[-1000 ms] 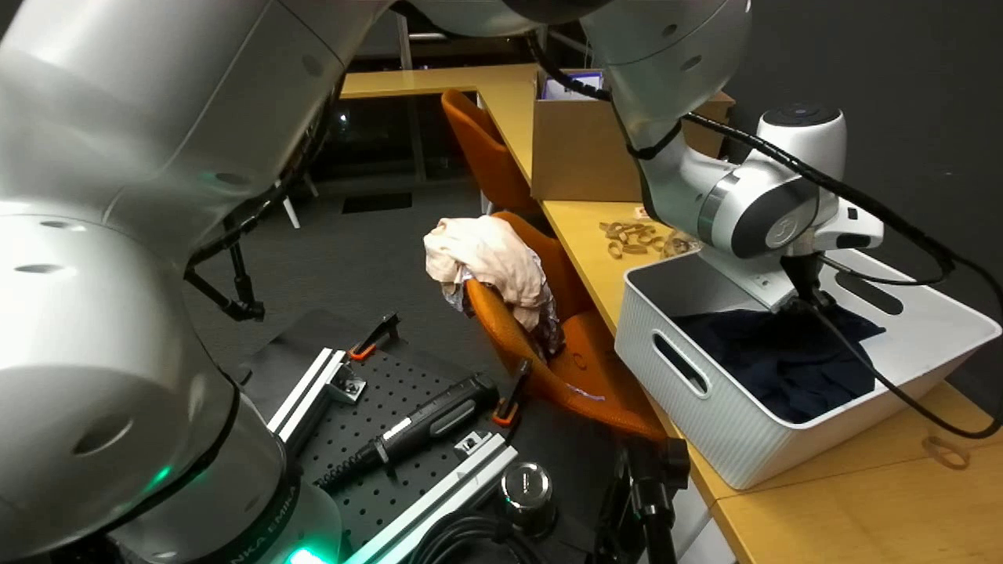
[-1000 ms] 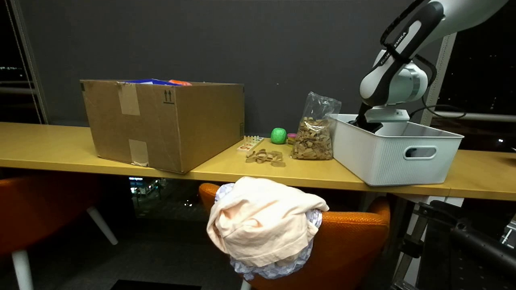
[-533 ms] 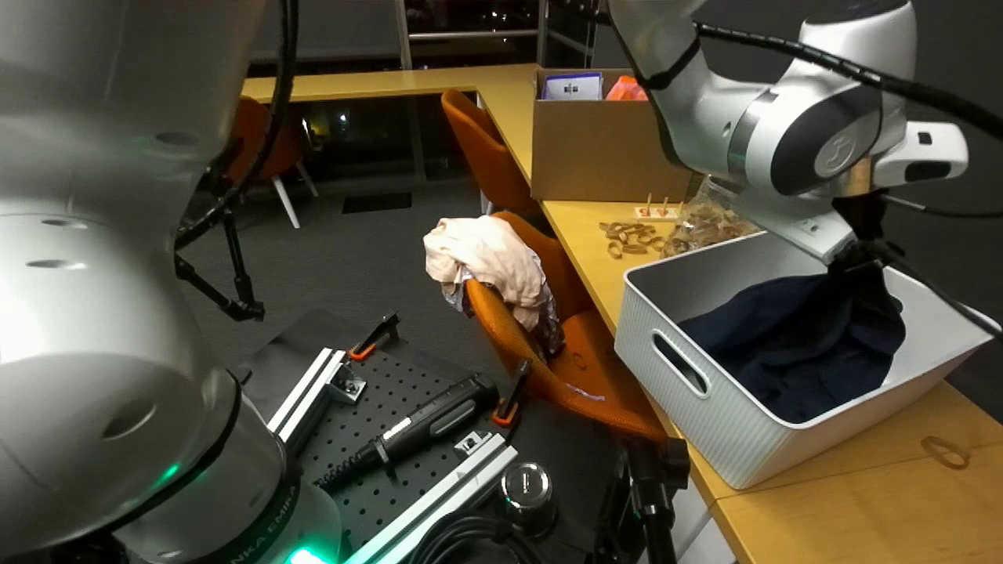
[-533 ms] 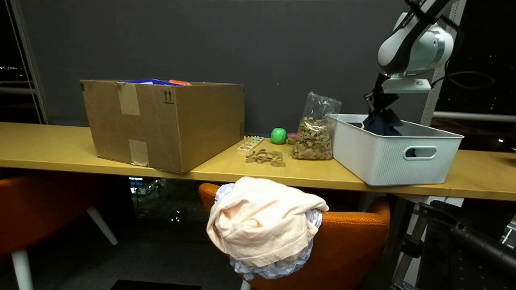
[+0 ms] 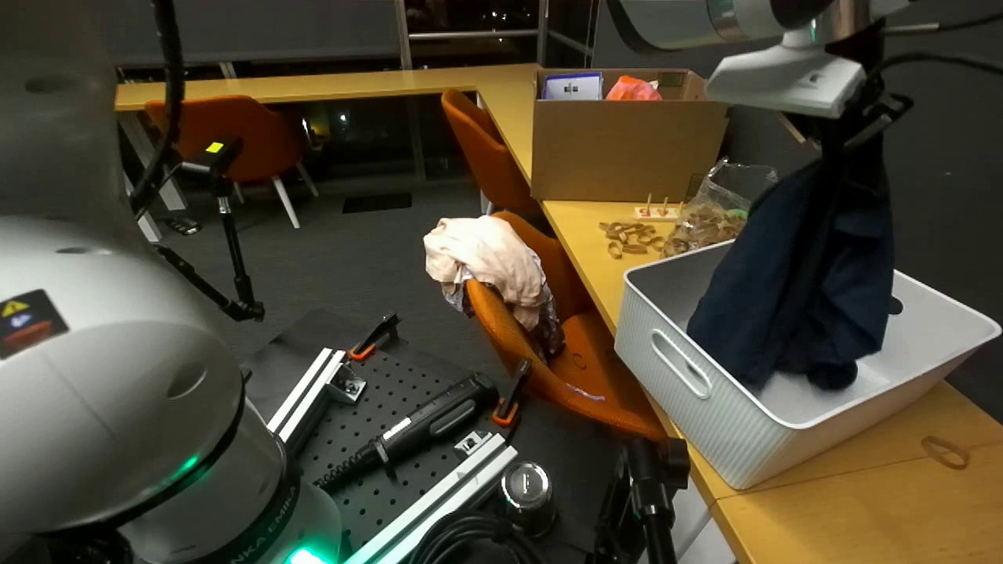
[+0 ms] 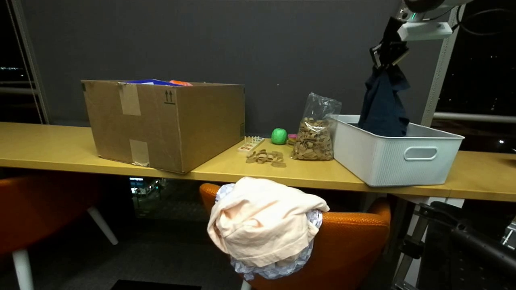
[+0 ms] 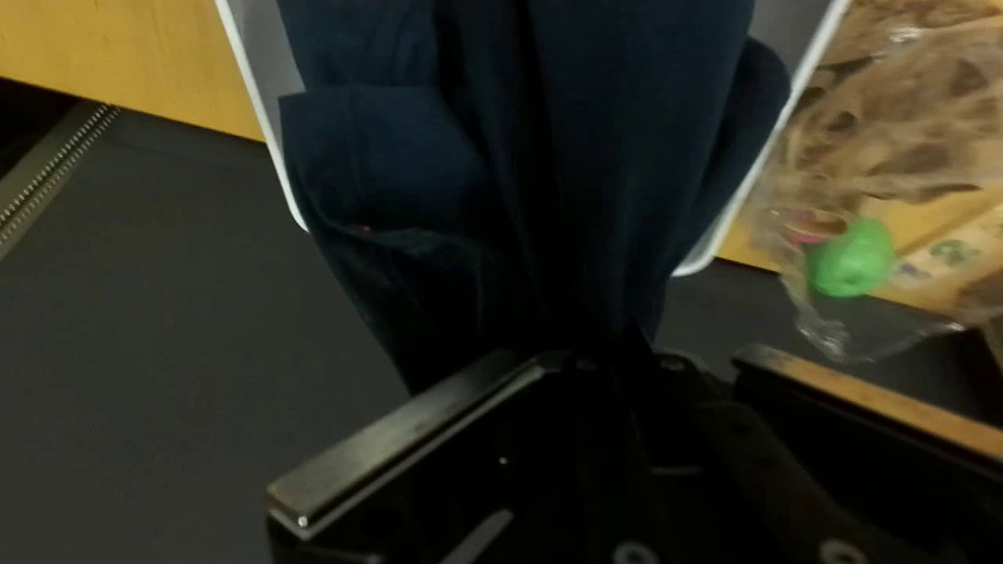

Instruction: Pick up all the items from the white basket and put them on the backrest of the orange chair

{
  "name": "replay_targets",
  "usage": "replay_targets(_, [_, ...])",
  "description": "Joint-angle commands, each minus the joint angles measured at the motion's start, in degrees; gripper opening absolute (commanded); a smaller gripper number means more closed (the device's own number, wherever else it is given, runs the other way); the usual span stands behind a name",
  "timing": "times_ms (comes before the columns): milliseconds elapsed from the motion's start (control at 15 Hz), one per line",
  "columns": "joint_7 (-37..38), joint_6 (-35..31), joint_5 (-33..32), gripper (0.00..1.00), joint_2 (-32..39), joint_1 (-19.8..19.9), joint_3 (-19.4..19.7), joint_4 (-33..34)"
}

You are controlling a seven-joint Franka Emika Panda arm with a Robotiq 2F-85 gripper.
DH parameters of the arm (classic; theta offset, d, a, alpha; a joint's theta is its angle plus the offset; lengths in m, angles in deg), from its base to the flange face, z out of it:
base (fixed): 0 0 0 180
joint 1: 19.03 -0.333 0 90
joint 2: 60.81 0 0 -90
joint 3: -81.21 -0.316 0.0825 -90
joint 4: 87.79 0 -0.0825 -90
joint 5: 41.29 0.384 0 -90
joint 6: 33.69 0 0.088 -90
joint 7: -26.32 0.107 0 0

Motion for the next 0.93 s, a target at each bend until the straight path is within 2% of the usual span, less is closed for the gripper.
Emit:
replay_targets(0, [-3.26,3.18,0.50,0.02,-11.56,-1.04,-6.05,-5.28])
replay_targets(200, [-7.56,10.20,5.00,0.02,-18.02,-2.87,-12.41,-6.92])
replay_targets(533, [-8.45,23.57,10.91,0.02,-24.63,-9.13,-21.68,-6.53])
replay_targets(733, [-4.87,28.84,12.42,0.02,-25.51,-13.32,-27.72,-5.22])
replay_targets(867, [-0.90,29.98,10.83,0.02,-23.33,-14.29,-30.74,-4.31])
